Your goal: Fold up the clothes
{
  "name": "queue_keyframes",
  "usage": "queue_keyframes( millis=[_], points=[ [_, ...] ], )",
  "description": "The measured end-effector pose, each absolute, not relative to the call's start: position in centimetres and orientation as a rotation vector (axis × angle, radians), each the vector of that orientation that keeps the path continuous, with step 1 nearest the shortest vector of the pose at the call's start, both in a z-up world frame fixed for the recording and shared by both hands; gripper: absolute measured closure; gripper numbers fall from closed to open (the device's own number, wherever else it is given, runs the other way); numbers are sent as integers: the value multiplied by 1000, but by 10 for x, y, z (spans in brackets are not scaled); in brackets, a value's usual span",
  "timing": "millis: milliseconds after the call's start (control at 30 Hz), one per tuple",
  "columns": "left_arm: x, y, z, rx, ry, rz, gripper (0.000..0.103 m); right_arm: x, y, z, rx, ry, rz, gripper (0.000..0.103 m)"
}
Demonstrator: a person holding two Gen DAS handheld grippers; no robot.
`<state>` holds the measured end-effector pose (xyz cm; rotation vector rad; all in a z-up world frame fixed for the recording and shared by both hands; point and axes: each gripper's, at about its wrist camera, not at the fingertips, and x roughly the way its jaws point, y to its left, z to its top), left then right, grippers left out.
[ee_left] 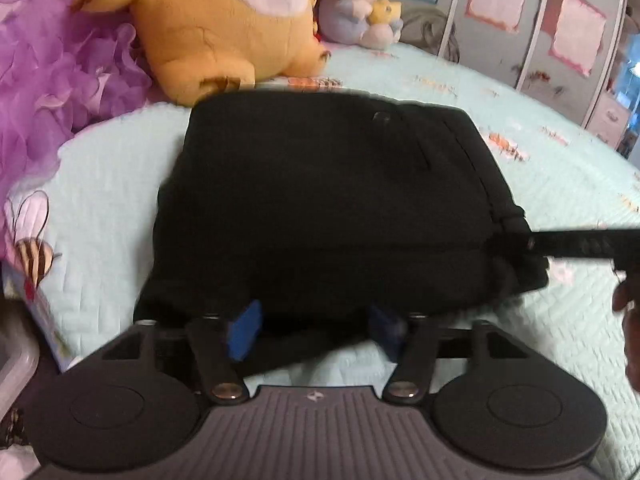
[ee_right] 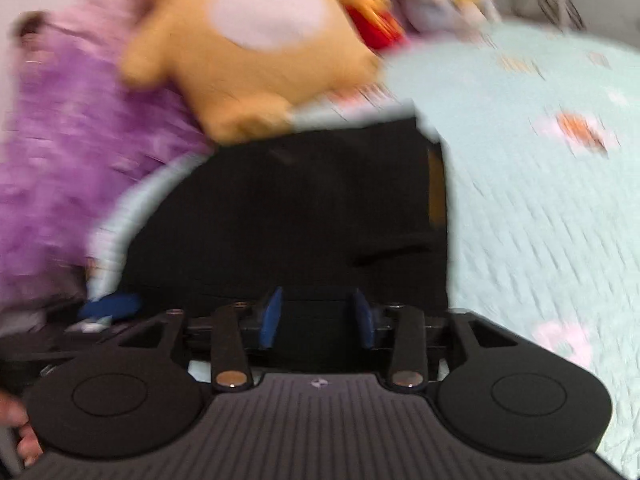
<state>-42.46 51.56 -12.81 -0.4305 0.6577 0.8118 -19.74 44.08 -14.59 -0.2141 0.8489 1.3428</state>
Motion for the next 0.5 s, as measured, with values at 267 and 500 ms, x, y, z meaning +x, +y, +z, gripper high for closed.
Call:
queue_keyframes(
  millis=[267,500],
  points=[
    [-411,559,-94,-345,527,841,29,-186,468,-95,-60,721,1383,54],
    [-395,568,-105,-260,592,897,28,-128,521,-145,-94,876,1128,40]
  ],
)
